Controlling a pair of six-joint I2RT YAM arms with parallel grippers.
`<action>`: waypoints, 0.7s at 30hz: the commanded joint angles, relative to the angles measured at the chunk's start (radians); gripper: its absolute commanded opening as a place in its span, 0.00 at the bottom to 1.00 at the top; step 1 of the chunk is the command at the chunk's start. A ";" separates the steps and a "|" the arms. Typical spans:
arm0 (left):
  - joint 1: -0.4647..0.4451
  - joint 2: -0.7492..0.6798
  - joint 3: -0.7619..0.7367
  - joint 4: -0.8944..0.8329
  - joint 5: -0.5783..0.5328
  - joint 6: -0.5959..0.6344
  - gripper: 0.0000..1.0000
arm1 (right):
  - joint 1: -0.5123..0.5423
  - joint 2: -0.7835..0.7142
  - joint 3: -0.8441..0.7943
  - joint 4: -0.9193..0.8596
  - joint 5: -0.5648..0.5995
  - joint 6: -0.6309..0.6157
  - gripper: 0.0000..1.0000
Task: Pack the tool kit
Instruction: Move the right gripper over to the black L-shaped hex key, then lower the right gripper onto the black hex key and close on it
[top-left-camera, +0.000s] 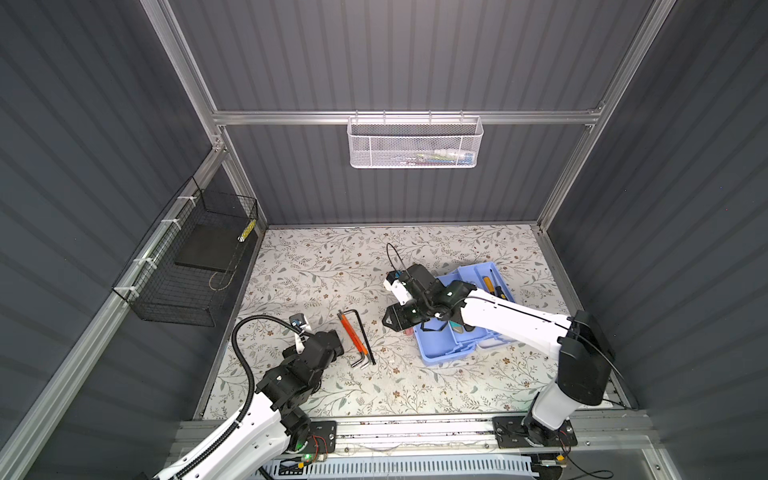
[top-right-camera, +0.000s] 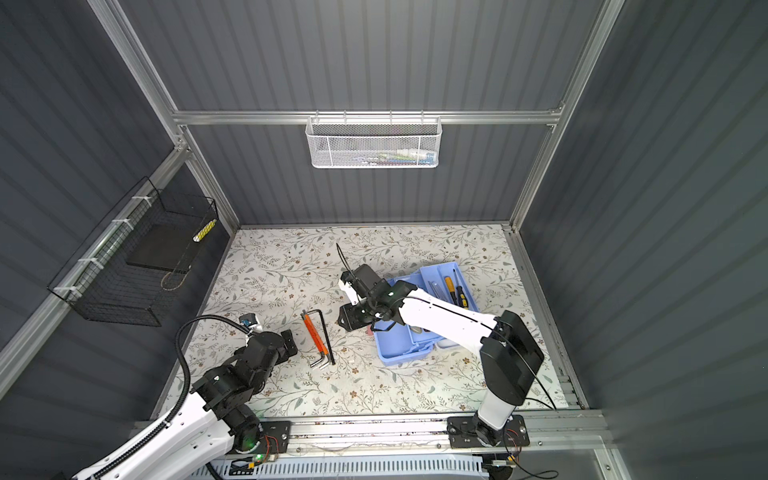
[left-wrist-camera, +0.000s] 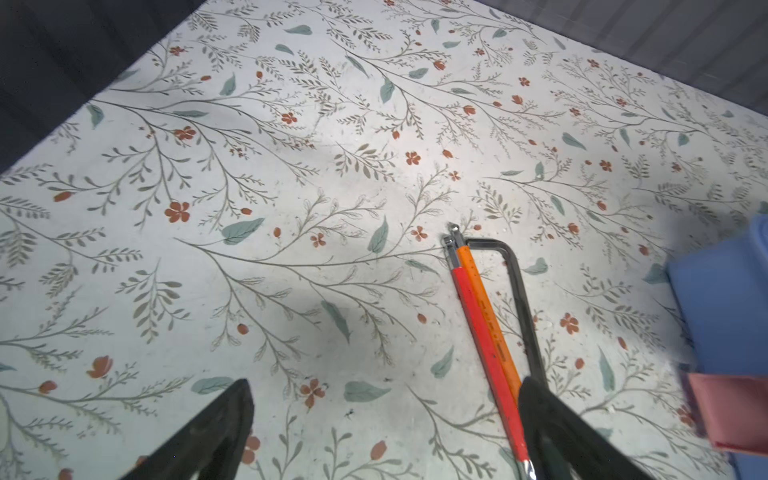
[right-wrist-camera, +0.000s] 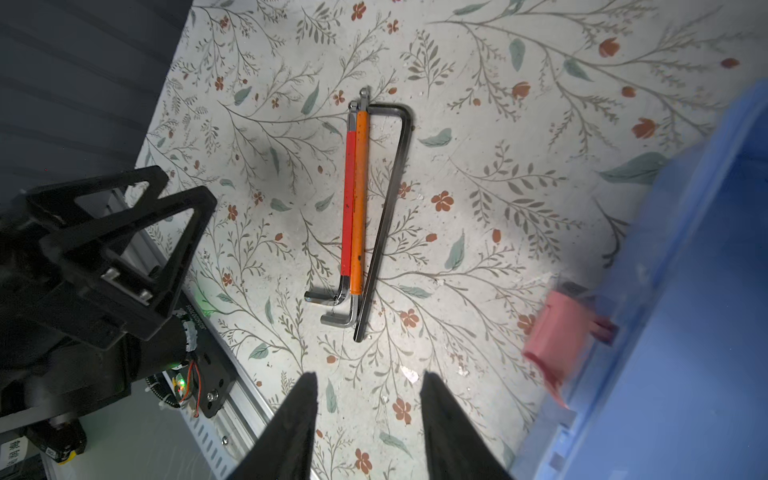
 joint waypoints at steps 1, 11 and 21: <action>0.001 0.057 0.016 -0.014 -0.088 -0.030 0.99 | 0.031 0.087 0.093 -0.038 0.098 -0.013 0.43; 0.002 0.091 0.017 0.019 -0.035 0.015 0.99 | 0.110 0.386 0.381 -0.155 0.307 -0.029 0.35; 0.002 -0.050 -0.036 0.065 0.021 0.084 1.00 | 0.133 0.601 0.589 -0.249 0.344 -0.042 0.36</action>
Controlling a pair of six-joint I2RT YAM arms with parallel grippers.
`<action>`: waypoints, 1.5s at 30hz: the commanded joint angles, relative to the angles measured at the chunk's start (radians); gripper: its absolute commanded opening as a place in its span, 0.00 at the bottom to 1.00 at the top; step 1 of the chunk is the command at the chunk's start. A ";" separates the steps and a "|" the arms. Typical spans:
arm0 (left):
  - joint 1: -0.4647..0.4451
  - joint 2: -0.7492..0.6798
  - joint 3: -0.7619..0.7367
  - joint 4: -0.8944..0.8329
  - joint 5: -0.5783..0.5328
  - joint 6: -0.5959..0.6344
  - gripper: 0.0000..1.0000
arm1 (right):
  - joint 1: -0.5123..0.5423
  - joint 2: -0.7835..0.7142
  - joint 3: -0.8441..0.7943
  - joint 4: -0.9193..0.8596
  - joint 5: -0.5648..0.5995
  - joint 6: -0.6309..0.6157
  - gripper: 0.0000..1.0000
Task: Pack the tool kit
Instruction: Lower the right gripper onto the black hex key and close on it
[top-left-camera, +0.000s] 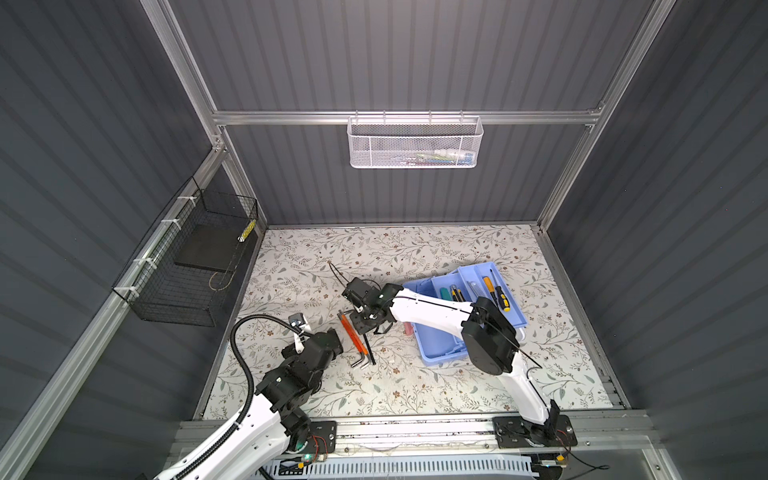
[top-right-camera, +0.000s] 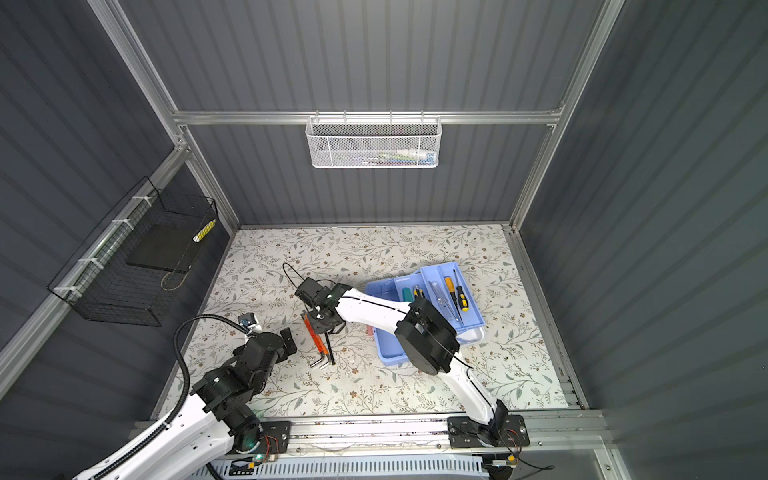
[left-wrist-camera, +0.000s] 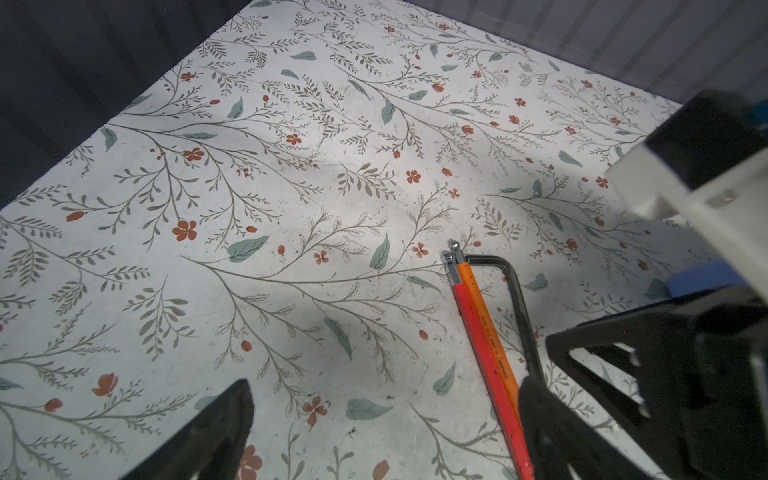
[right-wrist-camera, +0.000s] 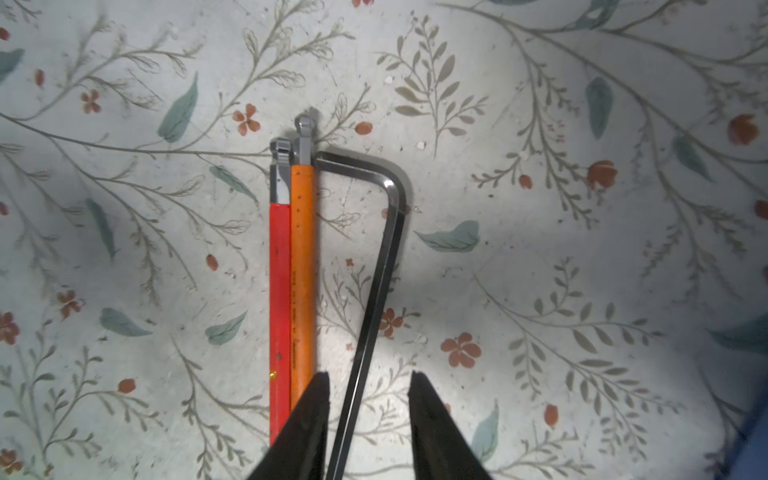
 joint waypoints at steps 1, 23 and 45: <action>0.002 0.001 -0.013 0.022 0.028 0.047 0.99 | 0.005 0.046 0.062 -0.075 0.040 -0.010 0.36; 0.002 0.019 -0.008 0.026 0.024 0.047 1.00 | -0.006 0.178 0.151 -0.165 0.050 0.015 0.25; 0.002 0.051 -0.002 0.030 0.031 0.048 0.99 | -0.045 -0.130 -0.127 0.018 0.049 0.066 0.00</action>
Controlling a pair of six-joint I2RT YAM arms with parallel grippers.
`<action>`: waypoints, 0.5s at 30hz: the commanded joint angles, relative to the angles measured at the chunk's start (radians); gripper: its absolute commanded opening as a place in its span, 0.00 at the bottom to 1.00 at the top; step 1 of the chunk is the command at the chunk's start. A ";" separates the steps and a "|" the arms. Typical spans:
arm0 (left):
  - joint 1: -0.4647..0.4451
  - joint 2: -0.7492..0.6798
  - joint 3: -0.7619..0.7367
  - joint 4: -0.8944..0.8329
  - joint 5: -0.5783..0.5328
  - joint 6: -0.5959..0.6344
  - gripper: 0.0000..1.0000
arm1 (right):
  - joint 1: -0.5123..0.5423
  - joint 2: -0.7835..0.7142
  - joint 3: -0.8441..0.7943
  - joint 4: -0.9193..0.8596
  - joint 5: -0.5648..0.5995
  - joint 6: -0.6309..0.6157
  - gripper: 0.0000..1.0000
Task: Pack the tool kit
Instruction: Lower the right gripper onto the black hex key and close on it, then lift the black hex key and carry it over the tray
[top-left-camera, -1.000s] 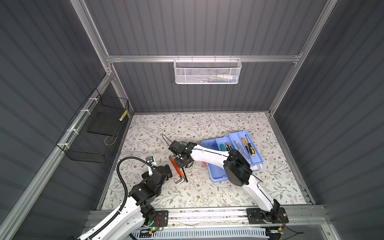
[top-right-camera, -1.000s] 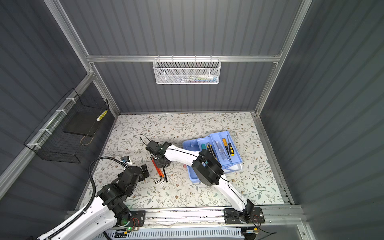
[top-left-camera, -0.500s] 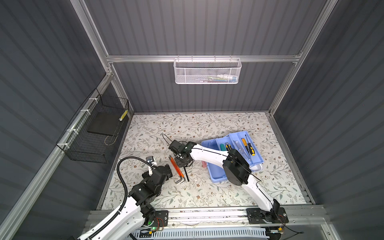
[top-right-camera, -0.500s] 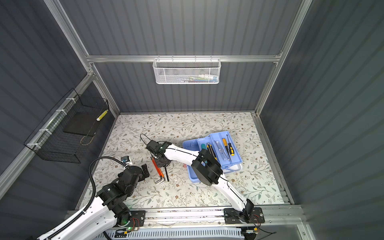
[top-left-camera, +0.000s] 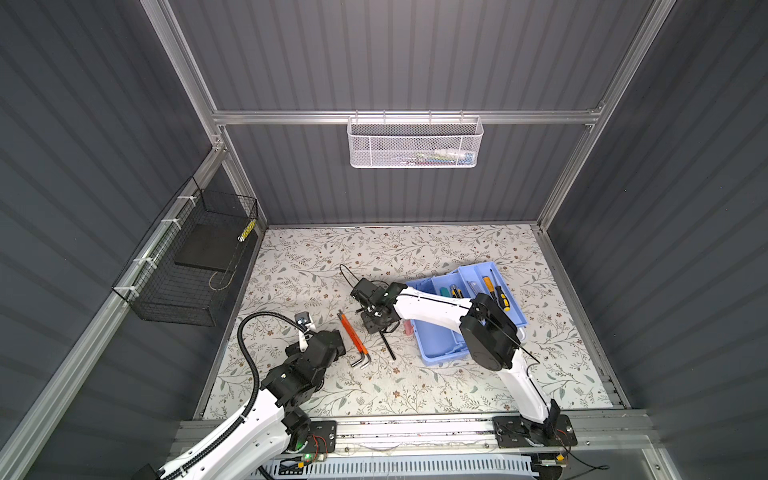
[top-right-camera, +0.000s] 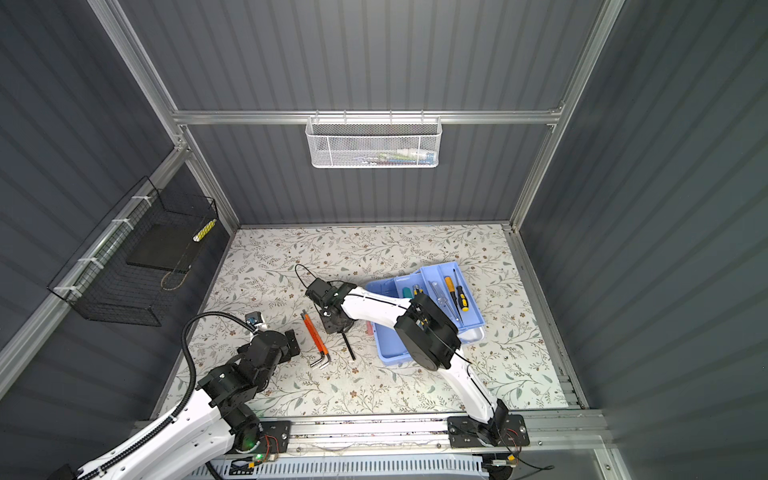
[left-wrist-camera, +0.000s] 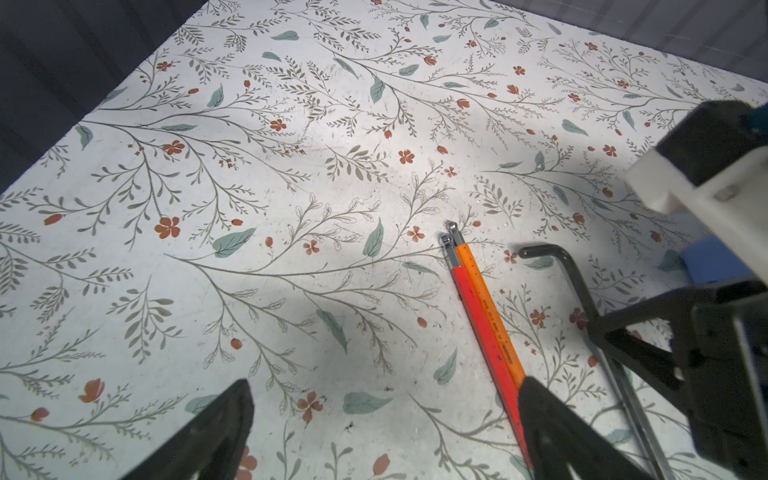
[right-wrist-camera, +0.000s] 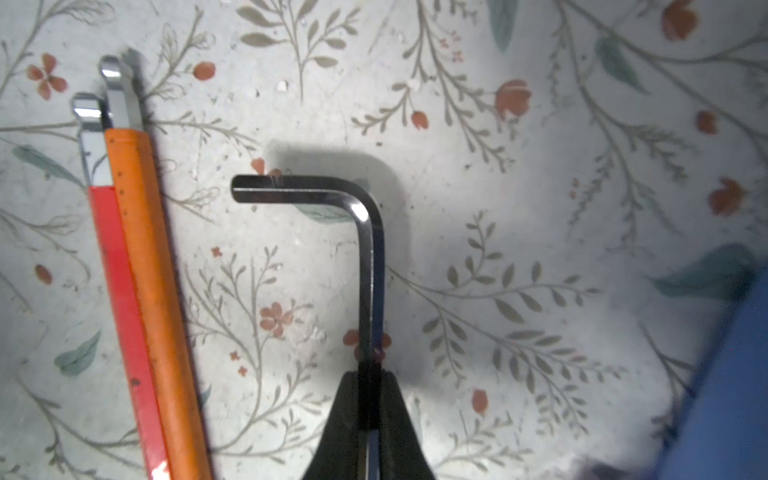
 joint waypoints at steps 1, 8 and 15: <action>0.002 -0.008 -0.001 0.007 0.006 0.015 1.00 | -0.002 -0.099 -0.028 0.030 0.013 0.014 0.00; 0.001 0.004 0.002 0.010 0.005 0.015 0.99 | -0.013 -0.195 -0.053 0.004 -0.012 -0.010 0.00; 0.002 0.020 0.006 0.011 0.006 0.014 0.99 | -0.043 -0.365 -0.164 0.027 0.022 -0.007 0.00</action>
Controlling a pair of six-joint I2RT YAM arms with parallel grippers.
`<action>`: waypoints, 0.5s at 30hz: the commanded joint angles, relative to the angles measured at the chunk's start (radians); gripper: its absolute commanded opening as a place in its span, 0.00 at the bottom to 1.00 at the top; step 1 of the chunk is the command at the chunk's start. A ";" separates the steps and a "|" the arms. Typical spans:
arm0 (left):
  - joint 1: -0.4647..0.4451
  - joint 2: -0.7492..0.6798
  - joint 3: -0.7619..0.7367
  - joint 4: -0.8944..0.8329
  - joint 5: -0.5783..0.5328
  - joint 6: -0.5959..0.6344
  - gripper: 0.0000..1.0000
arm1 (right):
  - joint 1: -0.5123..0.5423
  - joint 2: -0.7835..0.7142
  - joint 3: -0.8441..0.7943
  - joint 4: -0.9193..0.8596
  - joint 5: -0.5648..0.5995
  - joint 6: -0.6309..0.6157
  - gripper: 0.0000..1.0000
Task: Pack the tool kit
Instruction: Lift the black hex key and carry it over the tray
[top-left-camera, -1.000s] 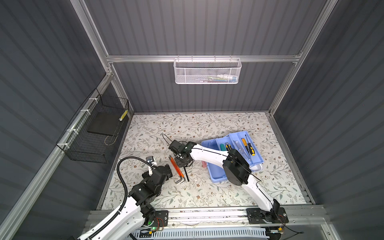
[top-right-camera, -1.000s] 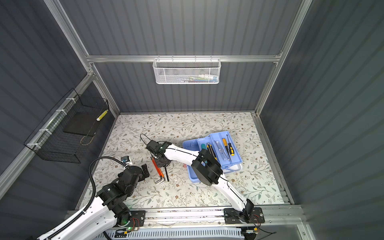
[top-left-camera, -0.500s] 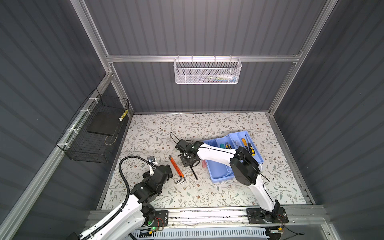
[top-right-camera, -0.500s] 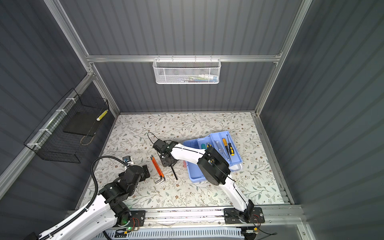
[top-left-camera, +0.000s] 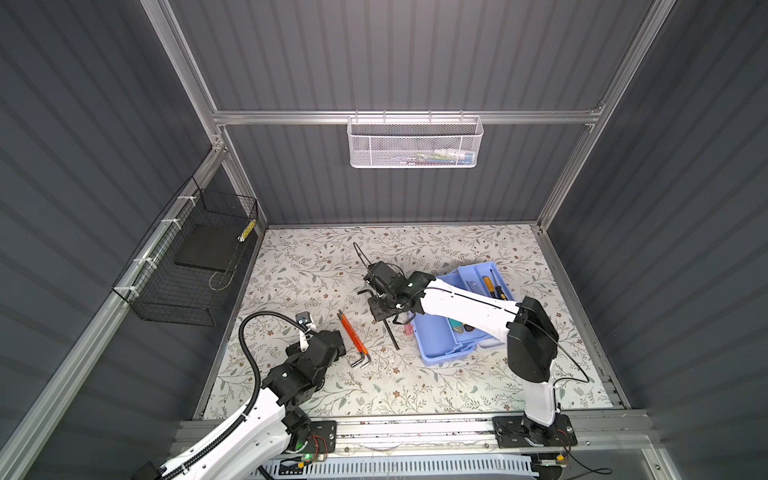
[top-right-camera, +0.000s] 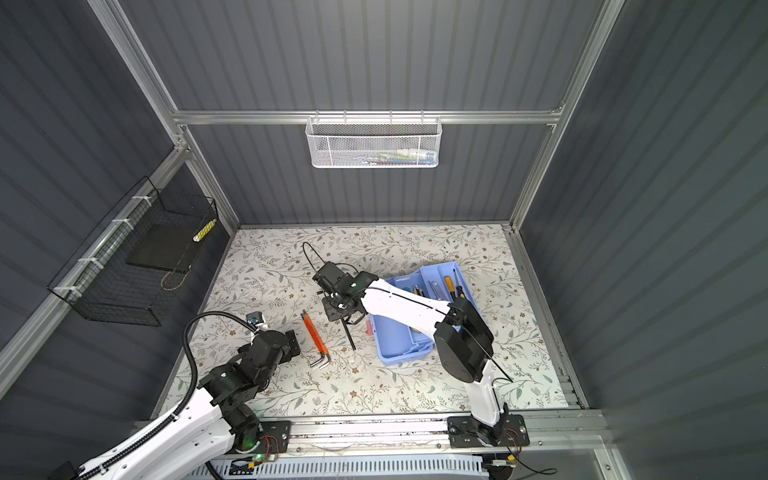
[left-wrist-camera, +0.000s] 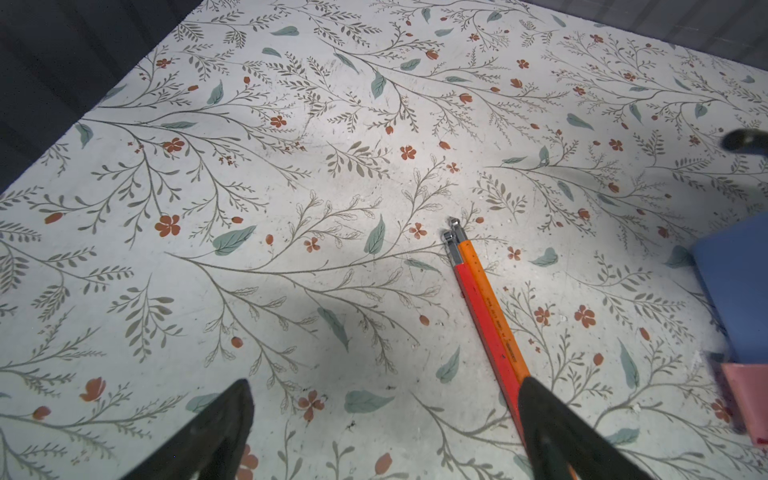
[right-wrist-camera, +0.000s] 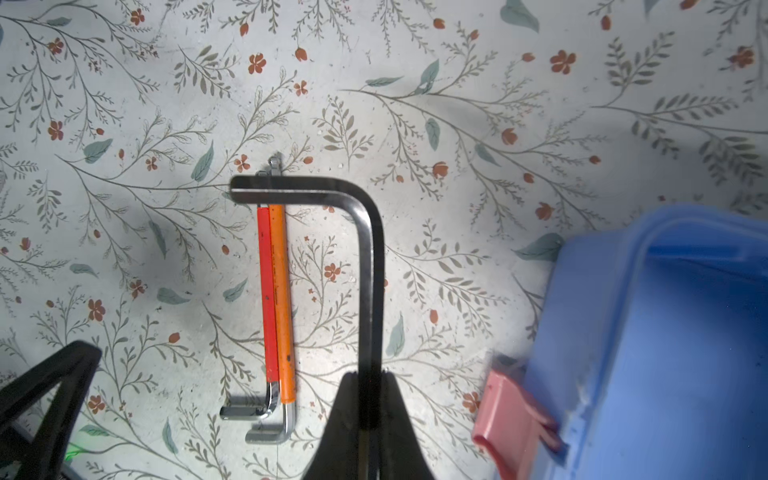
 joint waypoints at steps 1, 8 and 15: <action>0.002 0.001 0.006 0.007 0.007 0.016 0.99 | -0.025 -0.101 -0.059 0.010 0.035 0.000 0.00; 0.001 0.013 0.009 0.012 0.015 0.020 1.00 | -0.095 -0.281 -0.227 0.016 0.083 0.027 0.00; 0.001 0.021 0.013 0.016 0.019 0.023 0.99 | -0.170 -0.363 -0.367 0.013 0.099 0.035 0.00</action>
